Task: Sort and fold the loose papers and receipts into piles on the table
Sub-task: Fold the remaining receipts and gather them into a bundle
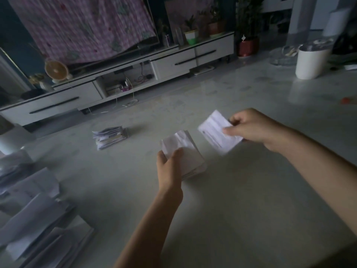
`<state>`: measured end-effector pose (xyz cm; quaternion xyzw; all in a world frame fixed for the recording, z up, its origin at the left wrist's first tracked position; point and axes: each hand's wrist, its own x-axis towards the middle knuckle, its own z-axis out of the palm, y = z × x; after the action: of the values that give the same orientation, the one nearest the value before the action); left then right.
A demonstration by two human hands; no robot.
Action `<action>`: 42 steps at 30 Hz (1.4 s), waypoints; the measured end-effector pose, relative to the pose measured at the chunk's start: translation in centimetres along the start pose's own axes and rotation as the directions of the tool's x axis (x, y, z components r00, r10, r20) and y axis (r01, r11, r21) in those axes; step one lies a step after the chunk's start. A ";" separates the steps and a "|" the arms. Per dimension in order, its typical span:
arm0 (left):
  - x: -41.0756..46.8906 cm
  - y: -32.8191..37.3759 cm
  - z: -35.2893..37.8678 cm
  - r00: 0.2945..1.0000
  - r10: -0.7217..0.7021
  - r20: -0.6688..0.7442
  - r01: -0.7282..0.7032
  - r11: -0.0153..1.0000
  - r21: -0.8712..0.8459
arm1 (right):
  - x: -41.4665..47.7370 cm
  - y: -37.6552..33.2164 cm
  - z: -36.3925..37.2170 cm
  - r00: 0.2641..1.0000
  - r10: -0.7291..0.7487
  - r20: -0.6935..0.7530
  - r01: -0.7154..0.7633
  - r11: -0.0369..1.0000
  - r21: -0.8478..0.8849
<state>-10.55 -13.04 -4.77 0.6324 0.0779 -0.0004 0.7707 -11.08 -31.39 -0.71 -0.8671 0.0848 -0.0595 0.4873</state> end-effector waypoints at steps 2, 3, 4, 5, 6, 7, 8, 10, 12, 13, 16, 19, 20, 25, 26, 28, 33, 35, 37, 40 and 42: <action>0.1 -0.2 0.1 1.000 -0.021 -0.010 0.021 1.000 0.003 | -1.0 -1.8 0.5 0.997 -0.014 0.081 -0.011 0.954 0.301; 0.2 -0.3 0.1 0.999 -0.025 -0.021 0.026 1.000 0.014 | -1.5 -2.4 1.2 0.989 -0.040 0.142 -0.011 0.939 0.343; 0.3 -0.5 0.2 0.999 -0.028 -0.033 0.029 0.999 0.023 | -1.9 -2.7 2.1 0.982 -0.066 0.178 0.005 0.947 0.322; 0.3 -0.6 0.2 0.999 -0.023 -0.041 0.024 1.000 0.018 | -2.2 -2.7 3.2 0.982 -0.080 0.170 0.032 0.964 0.266; 0.2 -0.6 0.2 0.999 -0.023 -0.043 0.023 1.000 0.003 | -2.2 -2.6 4.3 0.989 -0.086 0.120 0.063 0.980 0.189; 0.0 -0.5 0.3 0.999 -0.021 -0.027 0.021 1.000 -0.019 | -2.1 -2.3 5.2 0.994 -0.093 0.061 0.086 0.990 0.112; -0.2 -0.3 0.3 1.000 -0.029 0.005 0.029 0.999 -0.041 | -2.1 -2.0 5.9 0.996 -0.093 0.015 0.092 0.995 0.045; -0.5 -0.1 0.4 0.997 -0.027 0.067 0.034 0.995 -0.094 | -2.3 -1.6 6.7 0.995 -0.096 -0.029 0.095 0.994 -0.049; -0.8 -0.2 0.5 0.995 0.025 0.095 -0.020 0.998 -0.052 | -2.7 -1.3 7.2 0.990 -0.120 -0.068 0.113 0.988 -0.104; -0.7 -0.3 0.5 0.995 0.055 0.081 -0.054 0.998 -0.022 | -2.8 -1.2 7.4 0.986 -0.137 -0.091 0.125 0.985 -0.118; -0.6 -0.4 0.5 0.996 0.077 0.045 -0.077 0.997 -0.008 | -2.4 -0.9 7.7 0.974 -0.172 -0.149 0.143 0.972 -0.185; -0.8 -0.4 0.6 0.992 0.090 0.084 -0.087 0.995 -0.044 | -2.6 -1.2 7.8 0.994 -0.075 0.082 0.061 0.985 0.160; -0.9 -0.4 0.6 0.991 0.094 0.096 -0.091 0.995 -0.041 | -2.9 -1.3 8.3 0.984 -0.052 0.173 0.010 0.972 0.235; -0.4 -0.6 -0.1 0.944 0.258 0.207 -0.276 0.959 0.064 | -2.5 -0.3 9.0 0.978 -0.171 0.121 0.141 0.965 0.223; -0.1 -0.5 -0.4 0.922 0.304 0.241 -0.329 0.942 0.071 | -2.1 -0.1 8.7 0.977 -0.198 0.082 0.177 0.962 0.209; 0.7 -0.5 -0.9 0.873 0.377 0.311 -0.423 0.901 0.095 | -1.5 0.1 8.0 0.969 -0.247 0.024 0.242 0.961 0.138; 0.9 -1.9 -0.9 0.877 0.300 0.375 -0.408 0.877 0.253 | -1.2 2.4 8.9 0.945 -0.312 0.099 0.318 0.805 -0.500; 1.0 -2.1 -0.9 0.895 0.278 0.347 -0.374 0.893 0.249 | -1.4 2.2 9.1 0.953 -0.289 0.089 0.299 0.864 -0.404; 1.0 -1.9 -0.7 0.903 0.307 0.302 -0.379 0.900 0.217 | -1.4 1.6 8.8 0.969 -0.248 0.012 0.248 0.962 -0.115; 0.7 -1.1 -0.4 0.928 0.281 0.245 -0.311 0.945 0.096 | -1.2 0.3 7.7 0.983 -0.177 -0.045 0.182 0.968 0.174; 1.1 -0.3 -0.6 0.945 0.222 0.239 -0.244 0.967 0.069 | -1.3 -0.5 6.4 0.987 -0.125 0.105 0.096 0.965 0.244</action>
<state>-9.60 -12.40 -5.34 0.6699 -0.0868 0.0140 0.7372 -11.14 -25.51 -3.63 -0.8078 -0.0007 -0.0444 0.5878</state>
